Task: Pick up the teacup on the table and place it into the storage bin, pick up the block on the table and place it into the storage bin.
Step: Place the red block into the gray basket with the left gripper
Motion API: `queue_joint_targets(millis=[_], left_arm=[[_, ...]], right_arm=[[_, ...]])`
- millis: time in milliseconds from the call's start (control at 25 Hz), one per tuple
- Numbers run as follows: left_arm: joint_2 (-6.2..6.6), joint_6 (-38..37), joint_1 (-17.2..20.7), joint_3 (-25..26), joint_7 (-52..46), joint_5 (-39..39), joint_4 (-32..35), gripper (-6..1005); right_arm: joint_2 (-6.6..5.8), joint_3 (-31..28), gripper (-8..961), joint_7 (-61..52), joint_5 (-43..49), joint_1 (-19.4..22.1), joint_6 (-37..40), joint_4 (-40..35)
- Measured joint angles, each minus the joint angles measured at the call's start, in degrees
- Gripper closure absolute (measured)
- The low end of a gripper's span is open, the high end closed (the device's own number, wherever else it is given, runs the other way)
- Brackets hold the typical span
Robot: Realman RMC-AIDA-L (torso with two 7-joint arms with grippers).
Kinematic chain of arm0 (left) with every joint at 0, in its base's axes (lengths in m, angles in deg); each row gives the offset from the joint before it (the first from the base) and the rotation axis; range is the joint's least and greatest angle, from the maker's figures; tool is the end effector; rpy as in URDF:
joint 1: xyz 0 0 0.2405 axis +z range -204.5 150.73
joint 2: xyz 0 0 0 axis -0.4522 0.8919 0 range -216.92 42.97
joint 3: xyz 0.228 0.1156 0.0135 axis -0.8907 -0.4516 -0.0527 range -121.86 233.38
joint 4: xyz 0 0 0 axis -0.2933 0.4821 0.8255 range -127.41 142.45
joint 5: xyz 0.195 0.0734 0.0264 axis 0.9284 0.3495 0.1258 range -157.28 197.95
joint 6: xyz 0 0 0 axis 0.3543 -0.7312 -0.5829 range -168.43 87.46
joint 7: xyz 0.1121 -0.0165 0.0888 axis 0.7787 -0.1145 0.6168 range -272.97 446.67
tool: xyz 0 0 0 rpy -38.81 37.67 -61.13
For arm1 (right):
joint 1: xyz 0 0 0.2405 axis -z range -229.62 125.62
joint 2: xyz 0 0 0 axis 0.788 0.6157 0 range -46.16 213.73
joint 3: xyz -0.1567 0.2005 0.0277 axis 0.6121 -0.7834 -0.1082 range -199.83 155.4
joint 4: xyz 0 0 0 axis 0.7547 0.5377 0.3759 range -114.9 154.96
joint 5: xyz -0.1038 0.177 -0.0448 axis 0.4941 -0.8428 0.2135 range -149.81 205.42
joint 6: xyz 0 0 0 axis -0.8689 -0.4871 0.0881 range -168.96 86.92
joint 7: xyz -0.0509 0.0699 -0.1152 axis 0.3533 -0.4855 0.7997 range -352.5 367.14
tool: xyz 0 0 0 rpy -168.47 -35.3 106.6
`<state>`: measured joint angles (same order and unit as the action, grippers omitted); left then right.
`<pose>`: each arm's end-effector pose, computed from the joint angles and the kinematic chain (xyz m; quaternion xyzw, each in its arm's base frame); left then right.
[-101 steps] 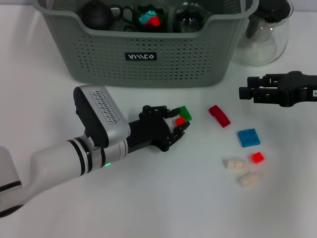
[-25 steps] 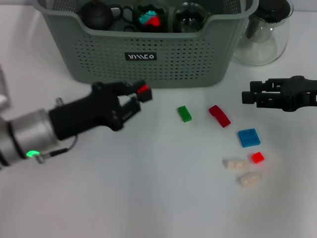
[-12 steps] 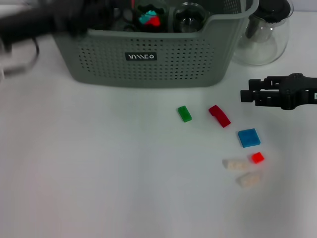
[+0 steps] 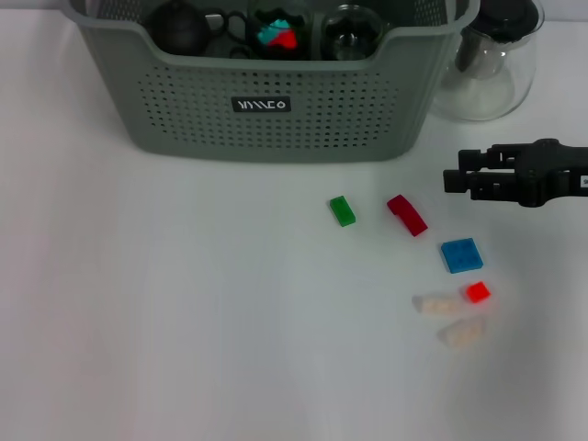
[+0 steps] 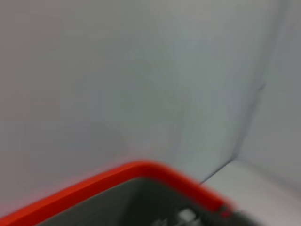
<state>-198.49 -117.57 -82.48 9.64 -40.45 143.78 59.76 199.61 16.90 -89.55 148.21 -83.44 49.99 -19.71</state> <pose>-0.0952 0.4665 0.0843 -0.9176 -0.2877 -0.1849 0.2026 0.2724 0.3361 0.0221 -0.9174 0.3326 0.1966 0.0958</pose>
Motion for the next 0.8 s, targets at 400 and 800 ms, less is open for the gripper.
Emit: queue_joint_targets(millis=[400, 800], left_arm=[[-6.81, 26.0, -9.2, -13.6, -11.1, 28.8, -11.4, 791], [-7.88, 28.4, -10.4, -13.3, -15.2, 34.7, -13.8, 714]], right_arm=[[0.28, 0.0, 357, 0.0, 0.0, -0.3, -0.4, 0.2], [0.29, 0.0, 357, 0.0, 0.0, -0.6, -0.8, 0.2]])
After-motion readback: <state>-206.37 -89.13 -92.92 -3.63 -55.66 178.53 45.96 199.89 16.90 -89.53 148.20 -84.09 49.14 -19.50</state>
